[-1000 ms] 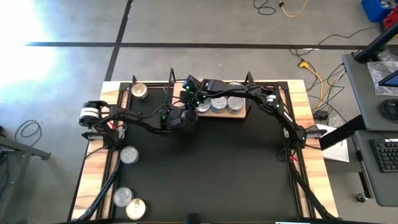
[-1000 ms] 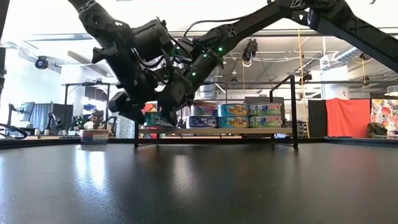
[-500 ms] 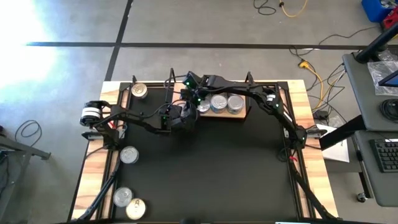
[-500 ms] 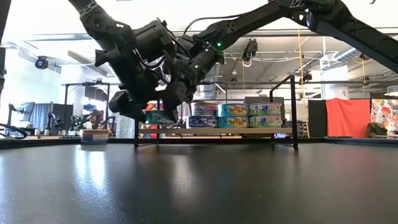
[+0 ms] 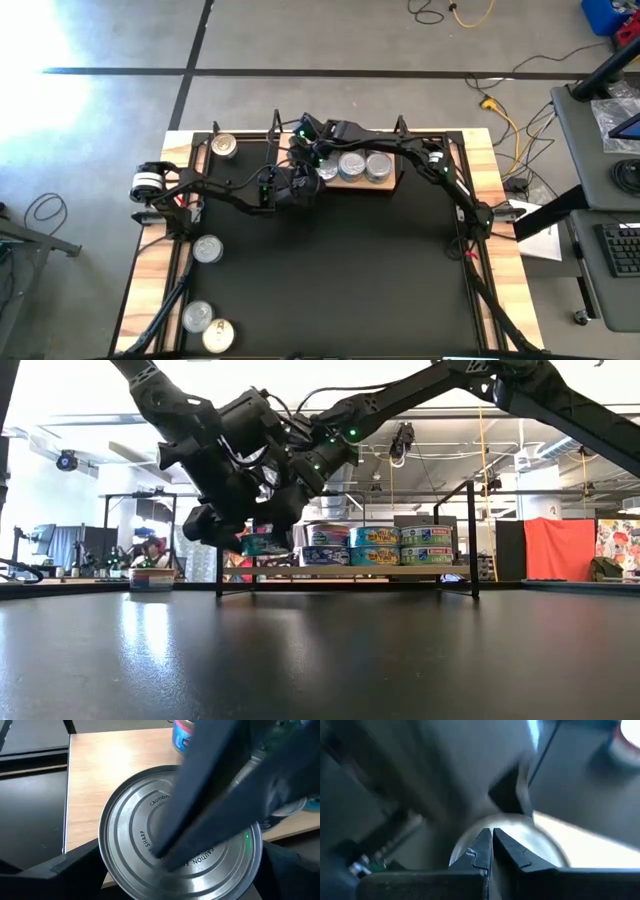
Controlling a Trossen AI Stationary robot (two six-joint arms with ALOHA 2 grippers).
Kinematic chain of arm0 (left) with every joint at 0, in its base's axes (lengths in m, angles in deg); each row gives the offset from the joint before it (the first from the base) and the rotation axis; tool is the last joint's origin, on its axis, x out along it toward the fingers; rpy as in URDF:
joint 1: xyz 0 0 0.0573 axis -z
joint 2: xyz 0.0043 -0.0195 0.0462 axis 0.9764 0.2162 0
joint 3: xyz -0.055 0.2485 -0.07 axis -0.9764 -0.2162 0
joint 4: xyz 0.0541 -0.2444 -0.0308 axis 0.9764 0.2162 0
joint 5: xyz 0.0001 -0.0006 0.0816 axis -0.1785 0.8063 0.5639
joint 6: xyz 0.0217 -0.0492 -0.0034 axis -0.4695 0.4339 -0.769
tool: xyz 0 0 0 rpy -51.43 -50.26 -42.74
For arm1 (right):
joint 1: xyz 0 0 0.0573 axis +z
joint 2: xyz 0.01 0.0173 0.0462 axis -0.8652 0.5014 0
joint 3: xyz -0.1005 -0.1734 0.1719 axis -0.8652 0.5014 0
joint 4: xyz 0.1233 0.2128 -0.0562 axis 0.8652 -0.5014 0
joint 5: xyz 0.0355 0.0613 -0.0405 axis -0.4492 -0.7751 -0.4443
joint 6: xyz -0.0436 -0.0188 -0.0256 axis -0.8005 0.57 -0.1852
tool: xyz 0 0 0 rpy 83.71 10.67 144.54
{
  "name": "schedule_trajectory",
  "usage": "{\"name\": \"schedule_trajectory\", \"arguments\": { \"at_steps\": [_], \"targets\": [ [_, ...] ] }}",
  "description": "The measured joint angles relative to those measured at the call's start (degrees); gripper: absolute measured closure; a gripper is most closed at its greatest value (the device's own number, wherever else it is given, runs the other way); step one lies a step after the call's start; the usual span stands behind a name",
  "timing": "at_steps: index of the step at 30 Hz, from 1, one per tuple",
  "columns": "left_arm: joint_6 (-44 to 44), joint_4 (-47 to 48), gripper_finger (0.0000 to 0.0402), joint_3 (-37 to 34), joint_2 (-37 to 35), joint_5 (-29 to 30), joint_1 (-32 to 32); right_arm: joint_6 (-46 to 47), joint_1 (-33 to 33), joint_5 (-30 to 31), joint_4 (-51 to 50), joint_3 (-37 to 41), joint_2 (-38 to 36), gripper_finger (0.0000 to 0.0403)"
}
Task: Stack canned seafood by type on shelf
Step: Put the green-blue tuna can on the shelf
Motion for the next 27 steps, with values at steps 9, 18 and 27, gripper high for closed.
{"name": "schedule_trajectory", "arguments": {
  "at_steps": [9, 18, 27],
  "targets": [
    [-2.4, 0.0, 0.0003, 0.0, 0.1, 0.1, -0.7, -6.0, -0.5, -2.3, 1.3, 0.5, 1.4, 0.0394],
    [-1.0, 0.4, 0.0002, -0.1, 0.2, -4.5, -2.7, -8.0, -0.2, 2.5, -0.1, 0.7, 3.0, 0.0394],
    [0.2, 2.7, 0.0002, -0.1, 0.2, -3.9, -3.1, -11.3, 0.0, 9.7, -0.7, 1.2, 2.9, 0.0394]
  ]
}}
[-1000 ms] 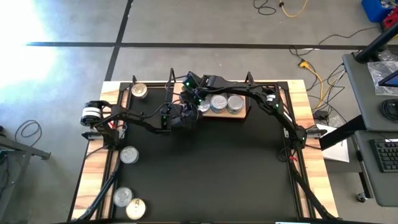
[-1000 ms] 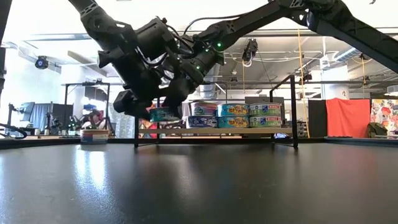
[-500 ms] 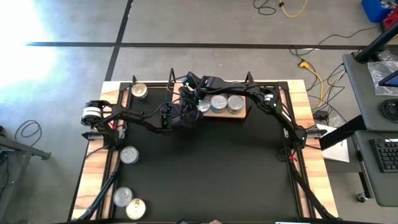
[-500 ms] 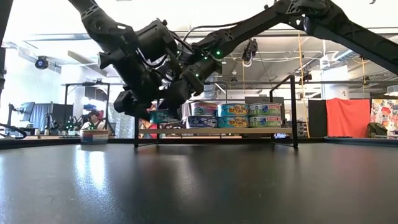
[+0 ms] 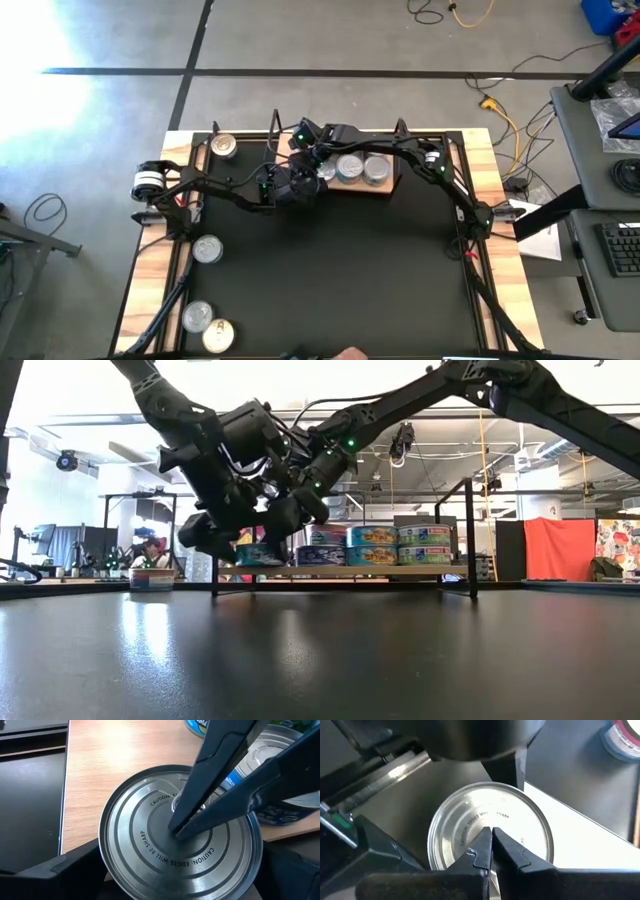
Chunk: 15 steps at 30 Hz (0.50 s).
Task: Stack canned seafood by type on shelf
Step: Put the green-blue tuna can on the shelf
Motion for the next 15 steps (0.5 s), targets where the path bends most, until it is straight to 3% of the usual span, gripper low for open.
{"name": "schedule_trajectory", "arguments": {
  "at_steps": [11, 15],
  "targets": [
    [0.3, 0.7, 0.0002, 0.2, 0.0, -0.1, -0.1, -0.5, 0.2, 2.0, -0.5, -0.4, 0.0, 0.0394],
    [1.1, 0.8, 0.0002, 0.3, -0.2, -1.9, -0.3, 2.1, 0.2, -0.3, -1.2, -2.2, 0.1, 0.0394]
  ]
}}
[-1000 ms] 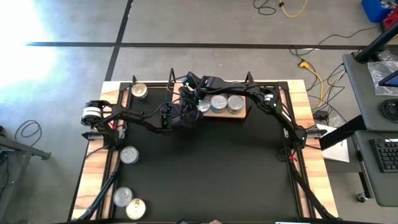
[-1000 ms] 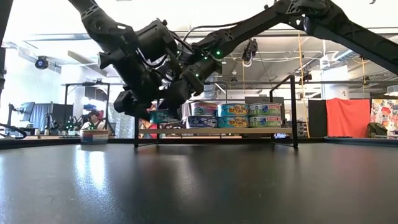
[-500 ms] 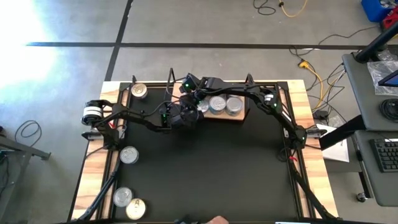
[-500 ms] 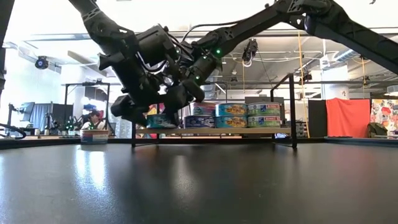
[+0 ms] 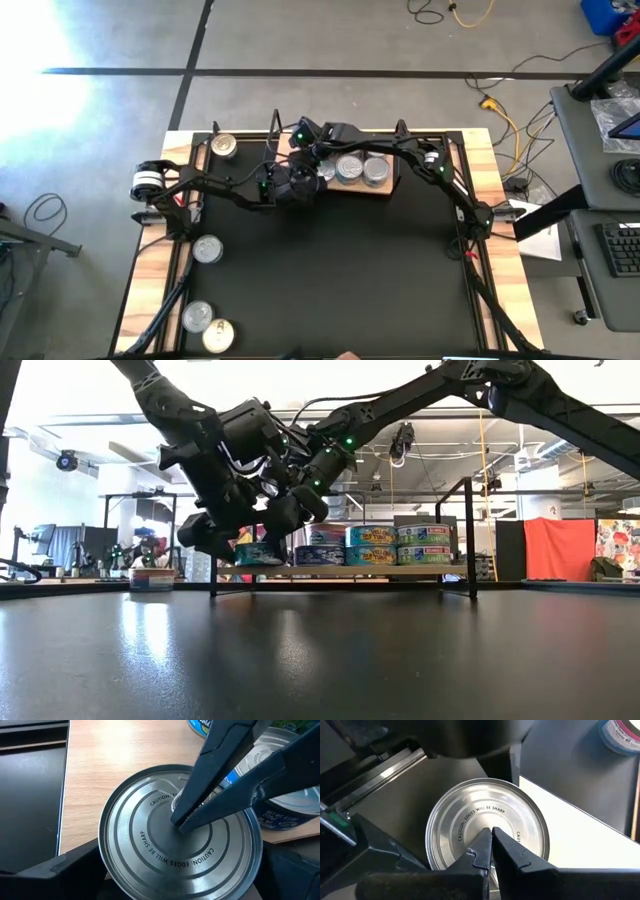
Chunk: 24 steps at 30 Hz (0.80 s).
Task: Stack canned seafood by type on shelf
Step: Put the green-blue tuna can on the shelf
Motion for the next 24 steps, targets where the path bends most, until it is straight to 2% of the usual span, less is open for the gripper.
{"name": "schedule_trajectory", "arguments": {
  "at_steps": [13, 24],
  "targets": [
    [-1.3, 0.0, 0.0001, 0.1, 0.0, 2.5, -0.3, 1.5, 0.3, -1.4, 2.7, 1.2, 0.2, 0.0394],
    [-1.9, 0.0, 0.0003, 0.1, 0.1, 3.0, -0.3, 1.3, 0.5, 0.7, 2.8, 2.3, 0.2, 0.0394]
  ]
}}
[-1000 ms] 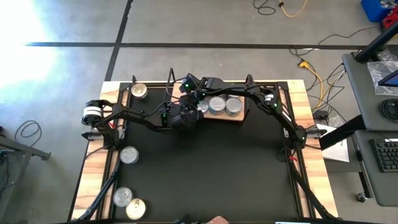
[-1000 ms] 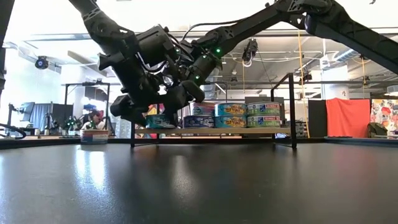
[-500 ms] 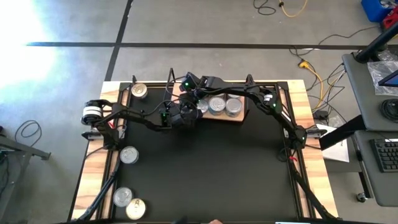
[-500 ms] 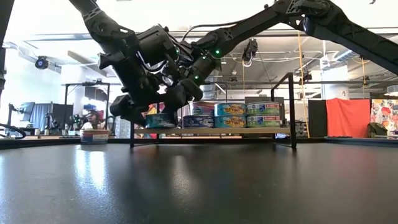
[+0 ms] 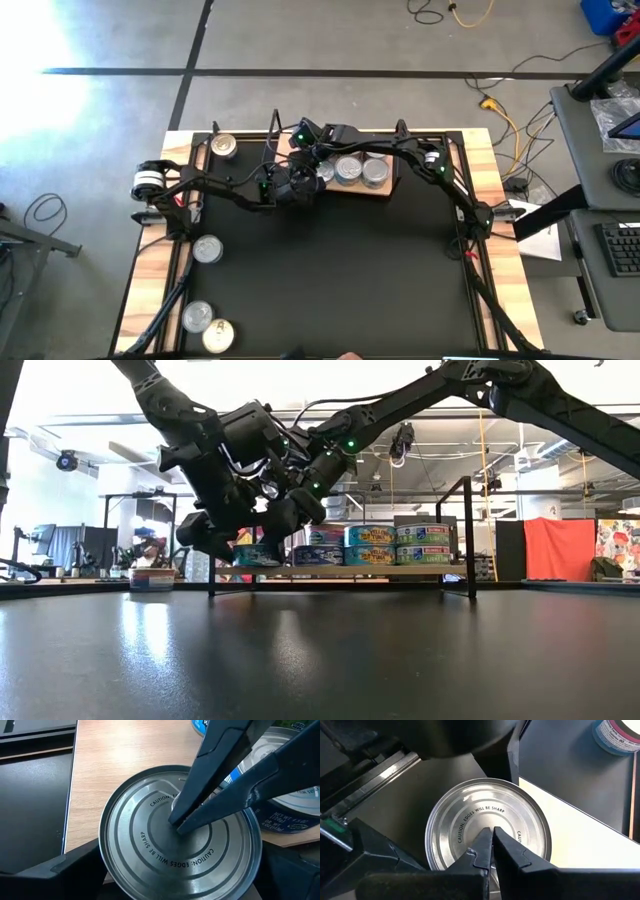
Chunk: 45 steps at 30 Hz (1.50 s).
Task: Stack canned seafood by type on shelf
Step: Put the green-blue tuna can on the shelf
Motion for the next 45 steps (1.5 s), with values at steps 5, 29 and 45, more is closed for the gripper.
{"name": "schedule_trajectory", "arguments": {
  "at_steps": [5, 29, 45],
  "targets": [
    [0.8, 1.2, 0.0025, 0.1, 0.0, -0.7, 0.1, 0.5, 0.0, 0.2, -0.1, 0.0, 0.0, 0.0394],
    [2.5, 4.8, 0.0009, 0.6, -0.1, -2.4, 1.9, 0.3, -0.1, 1.3, -0.4, 0.4, 0.0, 0.0394],
    [1.6, -12.1, 0.0004, -3.2, 6.7, 13.6, 5.8, 0.0, -0.5, 3.8, -0.6, 0.7, -0.1, 0.0394]
  ]
}}
